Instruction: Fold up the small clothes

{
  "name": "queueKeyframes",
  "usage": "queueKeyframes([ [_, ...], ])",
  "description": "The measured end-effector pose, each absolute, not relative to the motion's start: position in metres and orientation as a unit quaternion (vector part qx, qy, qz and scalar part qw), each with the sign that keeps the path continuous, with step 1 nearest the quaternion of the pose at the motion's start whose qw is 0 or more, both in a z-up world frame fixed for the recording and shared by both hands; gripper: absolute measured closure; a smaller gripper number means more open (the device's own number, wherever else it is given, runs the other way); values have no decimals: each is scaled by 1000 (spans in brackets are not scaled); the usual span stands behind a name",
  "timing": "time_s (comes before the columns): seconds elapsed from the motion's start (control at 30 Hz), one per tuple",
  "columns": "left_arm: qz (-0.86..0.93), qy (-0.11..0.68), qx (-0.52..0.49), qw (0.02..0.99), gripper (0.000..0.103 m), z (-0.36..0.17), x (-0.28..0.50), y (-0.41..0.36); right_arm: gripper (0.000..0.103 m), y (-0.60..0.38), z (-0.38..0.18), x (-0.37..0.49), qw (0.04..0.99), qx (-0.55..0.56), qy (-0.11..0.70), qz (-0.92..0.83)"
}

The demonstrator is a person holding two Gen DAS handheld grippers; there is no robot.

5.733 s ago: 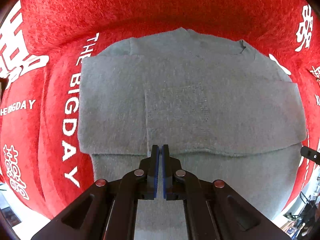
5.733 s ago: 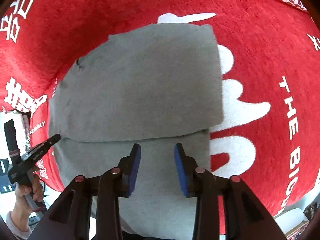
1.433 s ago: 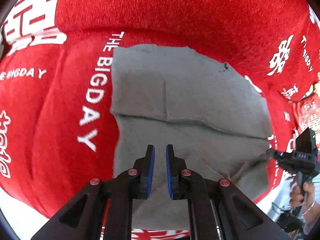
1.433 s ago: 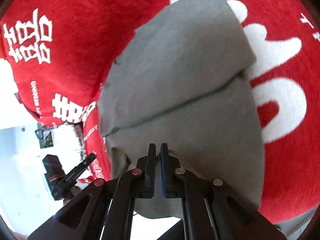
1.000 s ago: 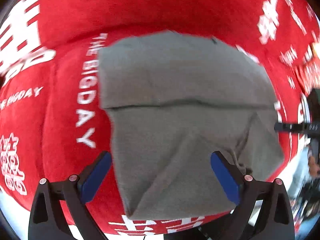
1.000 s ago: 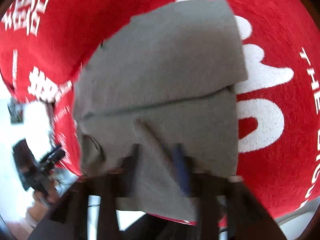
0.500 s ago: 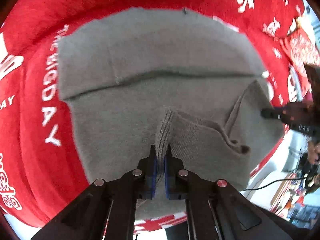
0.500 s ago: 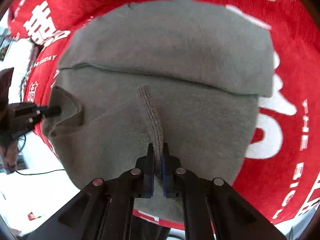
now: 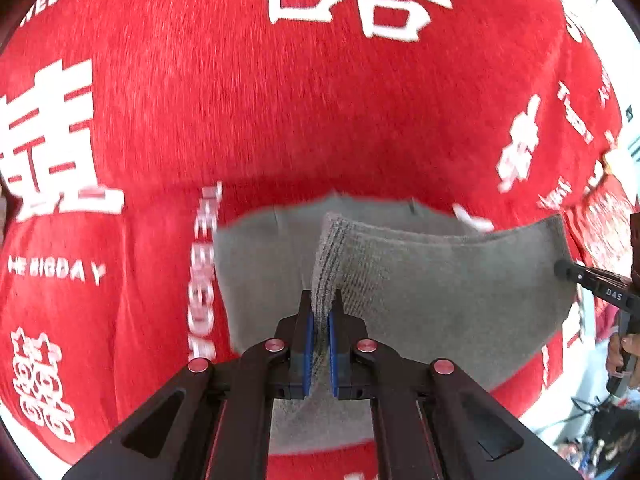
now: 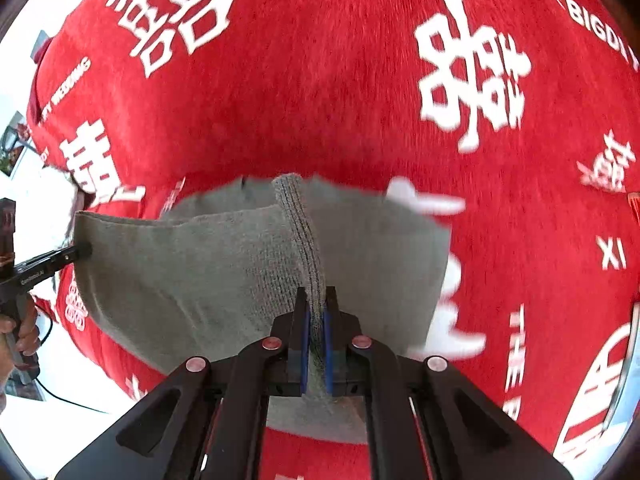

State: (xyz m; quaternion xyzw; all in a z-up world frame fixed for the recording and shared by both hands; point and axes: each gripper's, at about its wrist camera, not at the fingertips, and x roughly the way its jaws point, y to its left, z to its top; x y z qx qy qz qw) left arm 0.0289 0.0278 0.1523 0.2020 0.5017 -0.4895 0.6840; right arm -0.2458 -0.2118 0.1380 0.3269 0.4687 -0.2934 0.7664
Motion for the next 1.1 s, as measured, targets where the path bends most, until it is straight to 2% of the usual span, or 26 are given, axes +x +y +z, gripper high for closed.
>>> queueKeyframes([
  [0.17, -462, 502, 212, 700, 96, 113, 47, -26, 97, -268, 99, -215, 754, 342, 474, -301],
  [0.3, -418, 522, 242, 703, 96, 57, 57, -63, 97, -302, 47, -205, 728, 385, 482, -300],
  [0.47, -376, 550, 261, 698, 96, 4, 64, -75, 97, -322, -12, -203, 695, 420, 501, -299],
  [0.67, -355, 555, 278, 699, 96, -18, 65, -81, 94, -336, -36, -218, 674, 478, 476, -300],
  [0.7, -352, 559, 277, 698, 92, -18, 67, -82, 92, -338, -36, -221, 670, 484, 475, -303],
  [0.77, -329, 556, 285, 708, 68, -17, 71, -80, 88, -342, -36, -226, 665, 488, 474, -308],
  [0.8, -307, 548, 292, 721, 45, -13, 75, -77, 88, -344, -35, -229, 663, 488, 474, -312],
  [0.83, -293, 542, 294, 731, 37, -10, 79, -74, 87, -346, -34, -230, 660, 487, 476, -317],
  [1.0, -282, 578, 264, 719, 37, -4, 95, -51, 86, -356, -25, -241, 636, 451, 505, -371],
  [1.1, -292, 592, 251, 708, 37, 6, 90, -32, 83, -356, -15, -254, 631, 472, 490, -374],
])
